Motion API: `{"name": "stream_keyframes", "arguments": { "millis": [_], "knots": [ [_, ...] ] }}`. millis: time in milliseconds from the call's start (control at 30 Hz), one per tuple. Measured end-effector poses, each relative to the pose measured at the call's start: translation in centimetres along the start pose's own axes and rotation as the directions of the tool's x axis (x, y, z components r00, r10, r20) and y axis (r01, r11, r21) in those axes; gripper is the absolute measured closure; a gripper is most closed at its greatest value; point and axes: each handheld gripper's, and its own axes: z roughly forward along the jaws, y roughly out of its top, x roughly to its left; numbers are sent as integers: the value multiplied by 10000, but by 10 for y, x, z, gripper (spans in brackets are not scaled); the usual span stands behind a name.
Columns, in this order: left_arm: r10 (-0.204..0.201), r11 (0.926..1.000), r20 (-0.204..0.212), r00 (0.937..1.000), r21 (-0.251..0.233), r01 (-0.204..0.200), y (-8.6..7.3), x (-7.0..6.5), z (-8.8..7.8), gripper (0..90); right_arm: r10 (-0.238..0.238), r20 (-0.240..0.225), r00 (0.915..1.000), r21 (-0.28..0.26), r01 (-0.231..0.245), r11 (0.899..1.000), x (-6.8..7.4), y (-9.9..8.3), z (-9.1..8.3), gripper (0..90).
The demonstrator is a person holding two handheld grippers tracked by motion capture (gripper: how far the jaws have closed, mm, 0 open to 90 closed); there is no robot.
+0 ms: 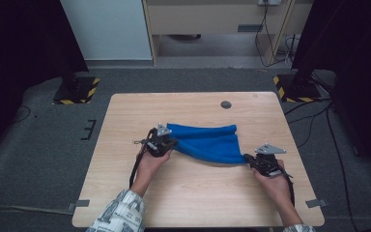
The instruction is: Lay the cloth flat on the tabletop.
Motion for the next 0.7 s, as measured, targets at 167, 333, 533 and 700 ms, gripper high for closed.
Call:
{"name": "stream_keyframes", "arguments": {
  "millis": [167,333,533,700],
  "knots": [
    [-51,9991,-226,9997,430,61,15,8,27,857,-95,111,9999,194,93,9998,2,-1,0,888],
    [36,9979,-393,9992,649,-11,14,10,46,857,128,74,9999,136,-129,9998,3,-1,-3,888],
    [-295,9984,-135,9995,483,301,9,11,57,699,304,-40,9995,151,-303,9994,6,-5,-10,888],
    [-215,9991,-194,9996,-363,208,18,8,39,530,305,-24,9995,168,-305,9994,5,-6,-10,888]
  ]
}}
